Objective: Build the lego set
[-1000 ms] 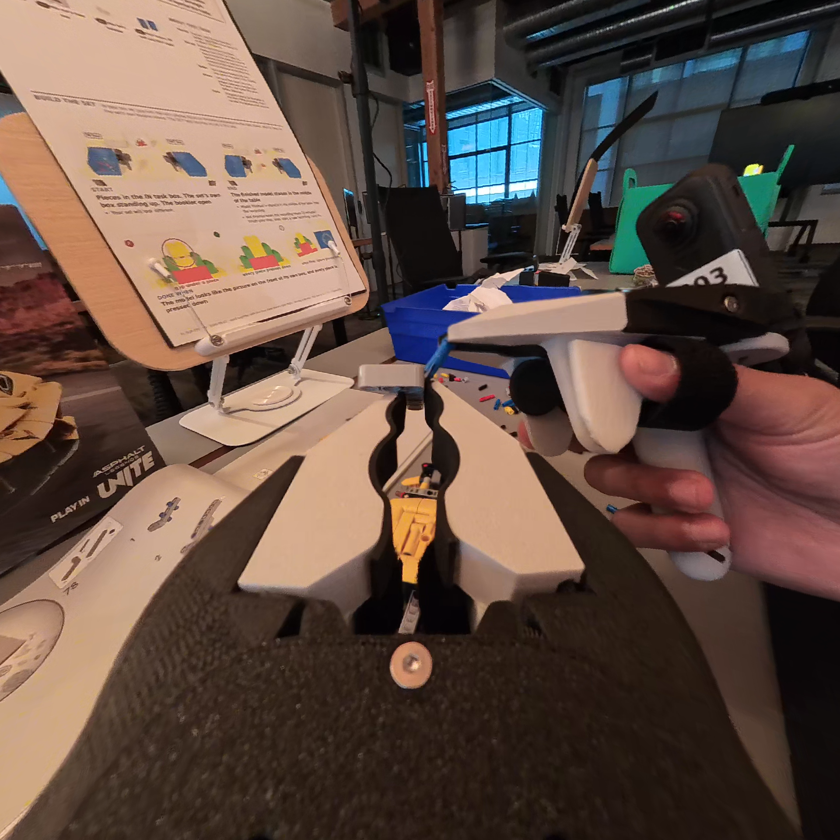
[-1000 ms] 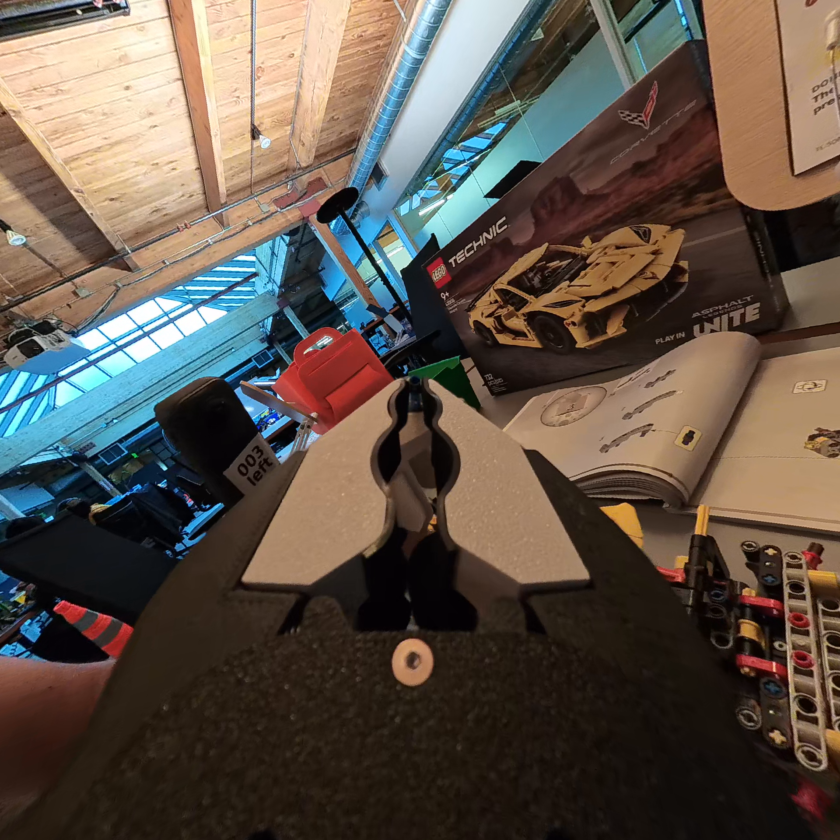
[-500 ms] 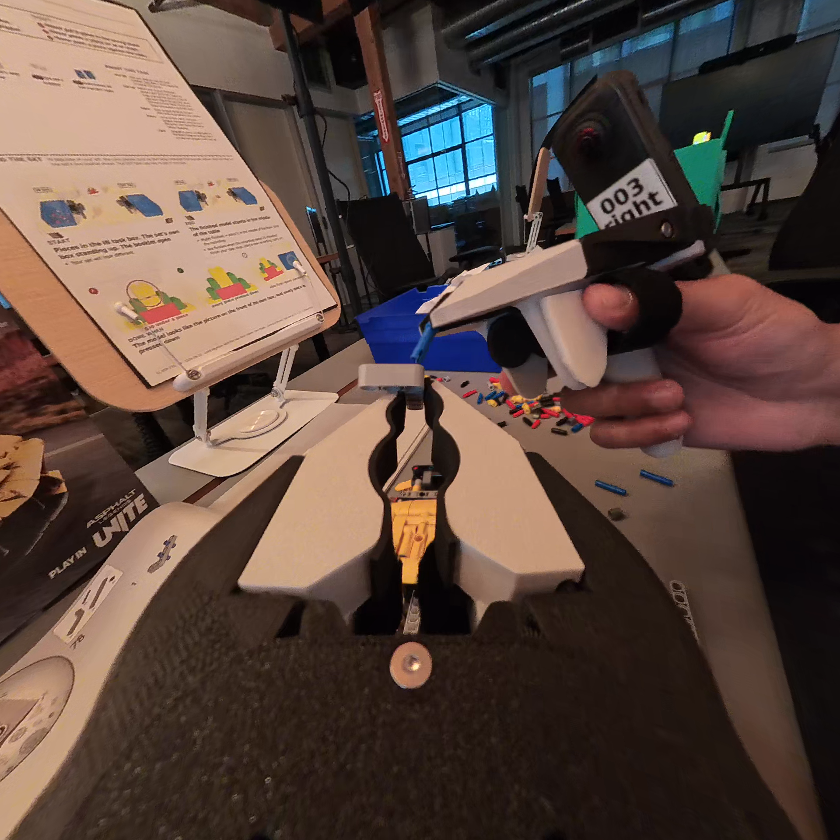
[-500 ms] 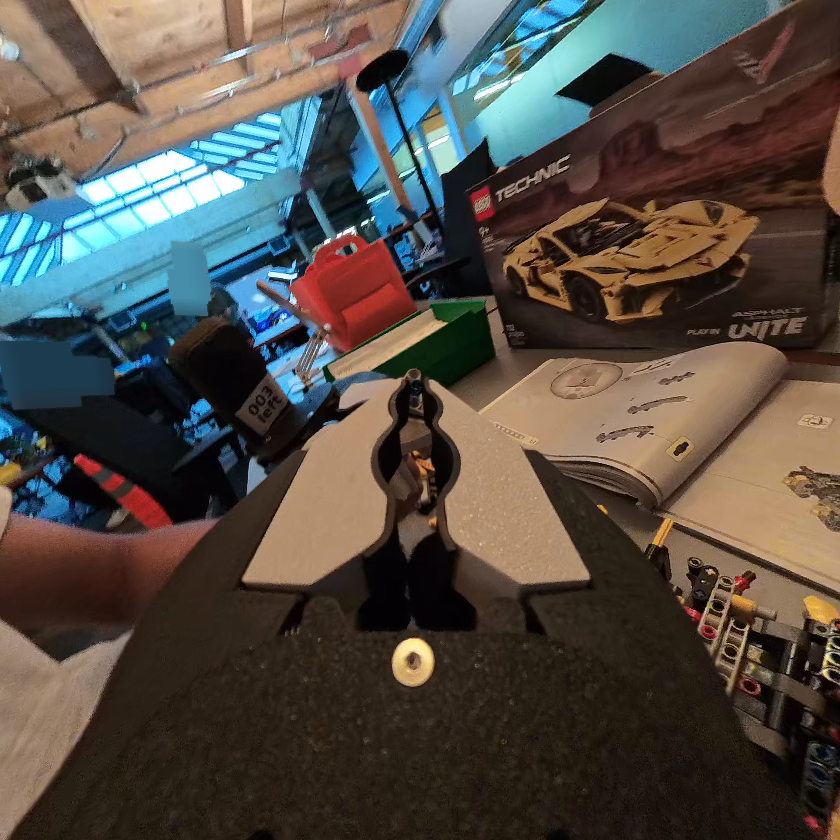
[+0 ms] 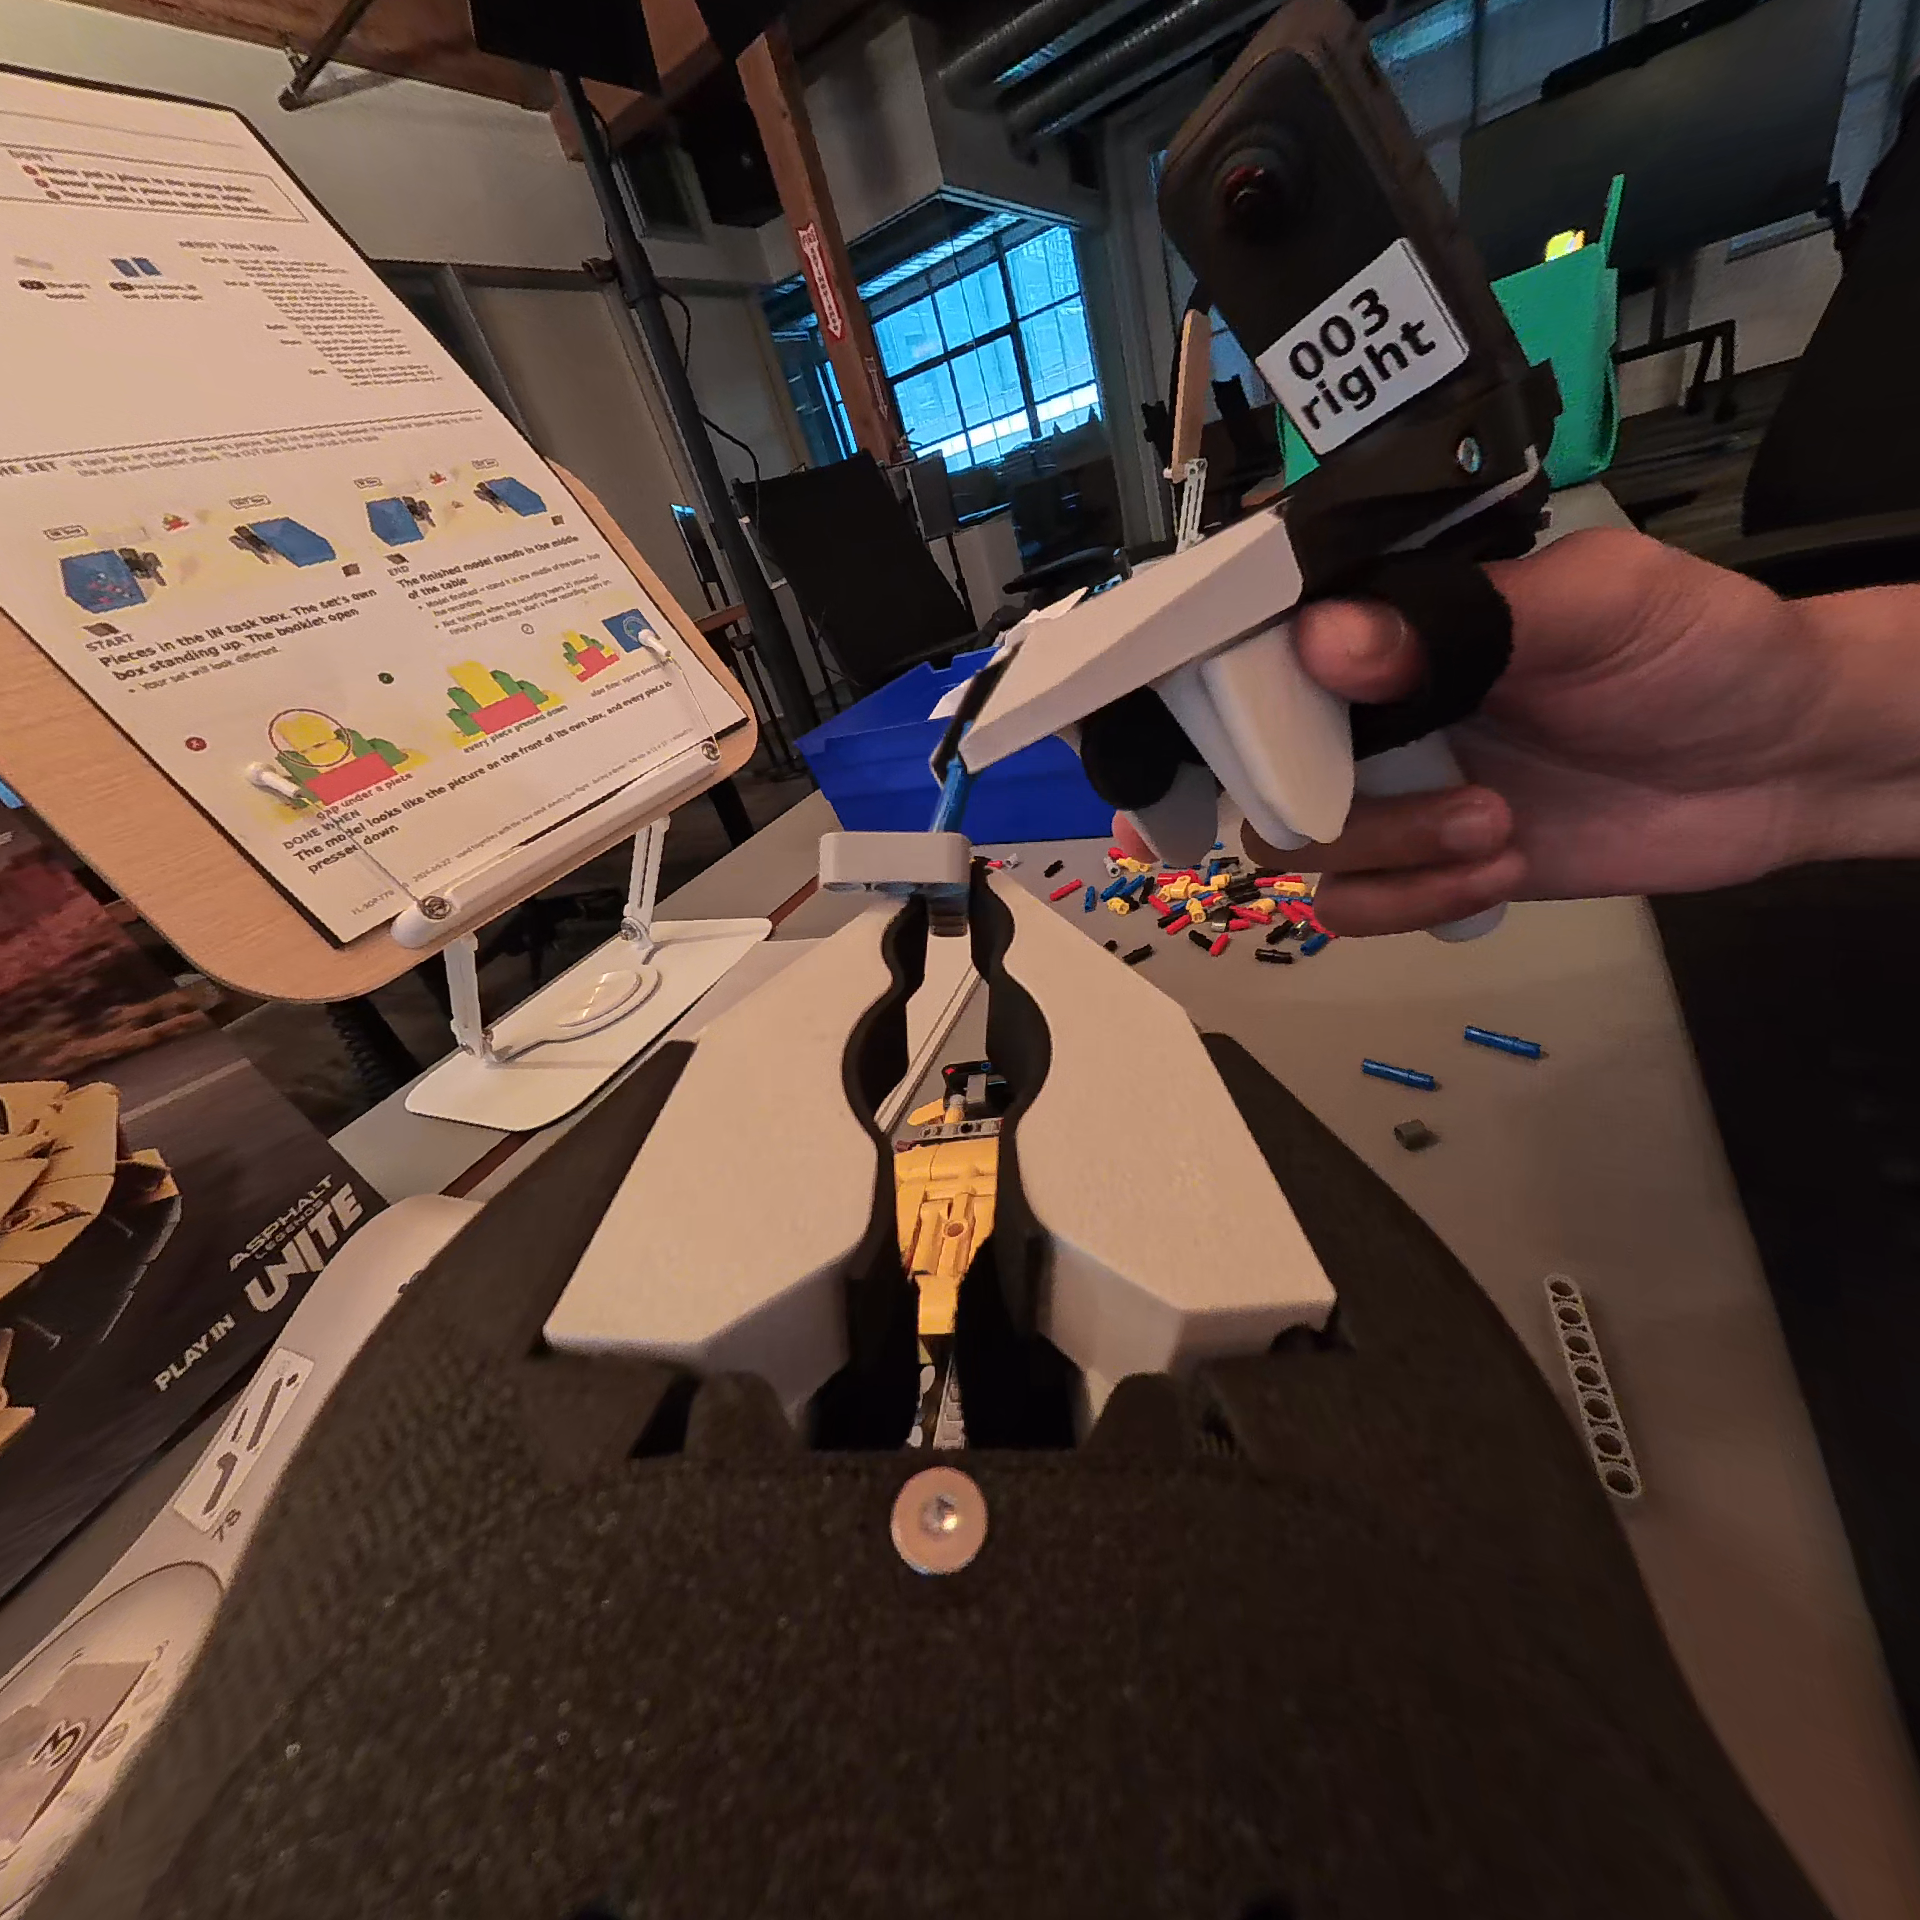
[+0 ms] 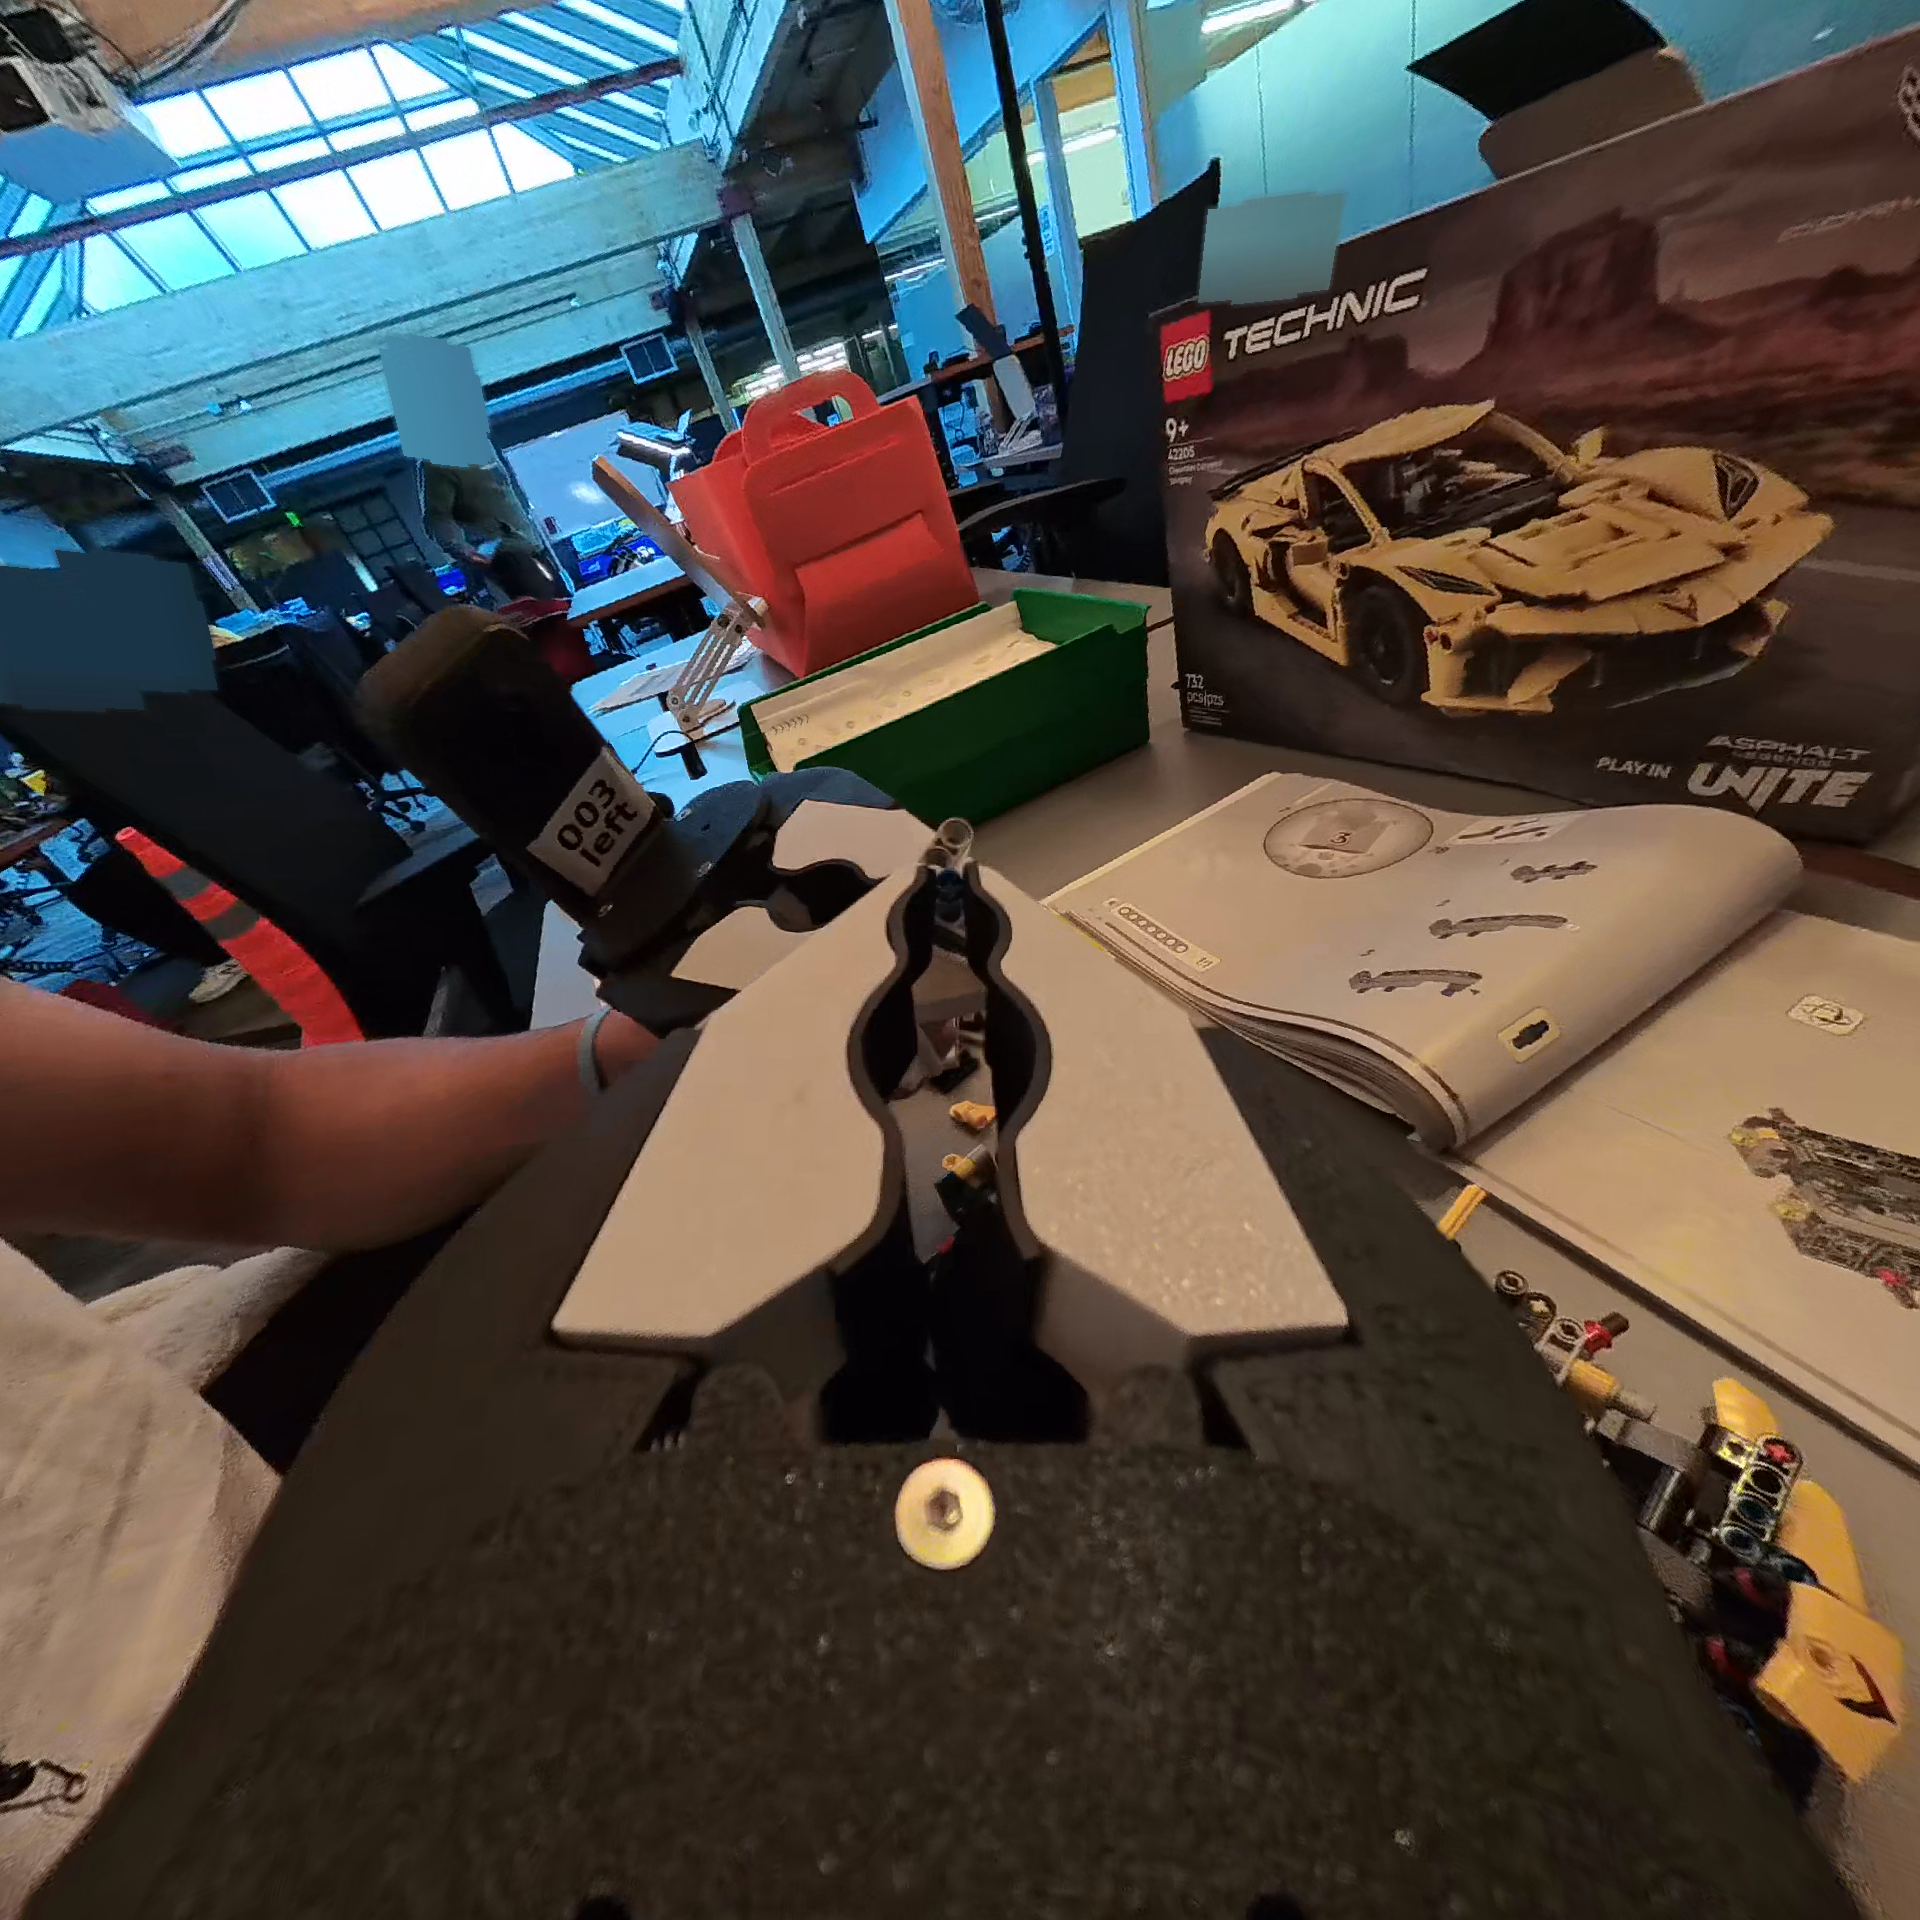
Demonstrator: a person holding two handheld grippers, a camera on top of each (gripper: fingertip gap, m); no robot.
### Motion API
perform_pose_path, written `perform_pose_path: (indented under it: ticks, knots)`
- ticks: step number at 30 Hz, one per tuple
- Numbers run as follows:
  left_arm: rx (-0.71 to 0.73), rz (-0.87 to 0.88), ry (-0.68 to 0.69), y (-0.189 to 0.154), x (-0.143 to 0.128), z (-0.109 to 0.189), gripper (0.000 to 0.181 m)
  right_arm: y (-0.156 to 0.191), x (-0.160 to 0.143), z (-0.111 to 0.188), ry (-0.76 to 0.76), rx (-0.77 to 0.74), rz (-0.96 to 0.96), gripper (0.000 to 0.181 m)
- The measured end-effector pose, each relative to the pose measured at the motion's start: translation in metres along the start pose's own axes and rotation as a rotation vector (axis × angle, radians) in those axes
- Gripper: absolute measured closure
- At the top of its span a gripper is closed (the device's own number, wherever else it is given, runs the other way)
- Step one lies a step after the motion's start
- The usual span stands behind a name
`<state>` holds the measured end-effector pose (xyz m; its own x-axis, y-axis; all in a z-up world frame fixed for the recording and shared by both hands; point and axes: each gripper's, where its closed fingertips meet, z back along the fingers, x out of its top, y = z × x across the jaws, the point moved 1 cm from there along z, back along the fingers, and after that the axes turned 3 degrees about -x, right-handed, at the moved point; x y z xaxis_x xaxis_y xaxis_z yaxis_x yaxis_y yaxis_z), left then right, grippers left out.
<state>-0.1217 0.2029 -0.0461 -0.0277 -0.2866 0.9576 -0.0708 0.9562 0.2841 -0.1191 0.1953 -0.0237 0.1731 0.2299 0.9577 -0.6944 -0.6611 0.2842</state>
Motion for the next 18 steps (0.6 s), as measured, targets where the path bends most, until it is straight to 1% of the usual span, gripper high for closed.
perform_pose_path:
  ticks: [3, 10, 15, 18]
  knots:
    - [0.001, -0.002, 0.004, 0.001, -0.001, 0.001, 0.174, -0.001, -0.002, 0.0, 0.017, 0.009, 0.005, 0.177]
    - [-0.016, -0.03, 0.017, -0.001, -0.001, 0.002, 0.174, 0.001, -0.008, 0.002, 0.148, 0.04, 0.115, 0.178]
    - [-0.024, -0.183, 0.1, -0.01, -0.013, -0.001, 0.174, 0.0, -0.017, 0.009, 0.352, 0.054, 0.335, 0.178]
    - [-0.048, -0.222, 0.121, -0.017, -0.017, -0.003, 0.174, 0.002, -0.021, 0.012, 0.434, 0.079, 0.497, 0.178]
